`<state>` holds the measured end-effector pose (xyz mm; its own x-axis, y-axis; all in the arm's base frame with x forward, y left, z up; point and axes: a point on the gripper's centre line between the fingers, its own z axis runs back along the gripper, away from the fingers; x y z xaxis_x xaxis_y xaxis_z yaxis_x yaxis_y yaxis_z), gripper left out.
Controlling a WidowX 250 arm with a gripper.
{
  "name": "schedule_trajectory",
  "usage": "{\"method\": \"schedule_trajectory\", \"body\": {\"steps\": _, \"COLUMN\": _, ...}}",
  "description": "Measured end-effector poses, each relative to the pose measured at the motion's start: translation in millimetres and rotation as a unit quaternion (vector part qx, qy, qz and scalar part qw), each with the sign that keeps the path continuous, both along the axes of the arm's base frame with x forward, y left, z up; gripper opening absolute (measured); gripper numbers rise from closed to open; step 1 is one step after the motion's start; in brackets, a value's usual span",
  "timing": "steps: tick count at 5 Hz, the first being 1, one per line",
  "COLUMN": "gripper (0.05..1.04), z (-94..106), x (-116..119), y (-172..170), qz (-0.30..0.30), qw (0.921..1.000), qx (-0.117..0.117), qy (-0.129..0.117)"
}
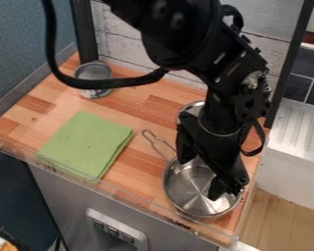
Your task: Open the lid of the silver pot and move the silver pot left of the mat
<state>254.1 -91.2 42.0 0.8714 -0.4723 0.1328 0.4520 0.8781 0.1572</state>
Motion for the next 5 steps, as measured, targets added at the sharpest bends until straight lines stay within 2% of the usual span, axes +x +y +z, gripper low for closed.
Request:
{"method": "schedule_trajectory", "body": {"steps": 2, "gripper": 1.000, "z": -14.6, "x": -8.9, "y": -13.1, "qz": -0.023, "qw": 0.9990, "qx": -0.016, "qy": 0.034}}
{"method": "schedule_trajectory", "body": {"steps": 4, "gripper": 1.000, "z": -15.3, "x": -10.5, "y": -15.6, "qz": -0.026, "qw": 0.9992, "qx": -0.011, "qy": 0.028}}
{"method": "schedule_trajectory", "body": {"steps": 5, "gripper": 1.001, "z": -25.5, "x": -9.0, "y": -19.0, "qz": -0.025, "qw": 0.9988, "qx": -0.006, "qy": 0.041}}
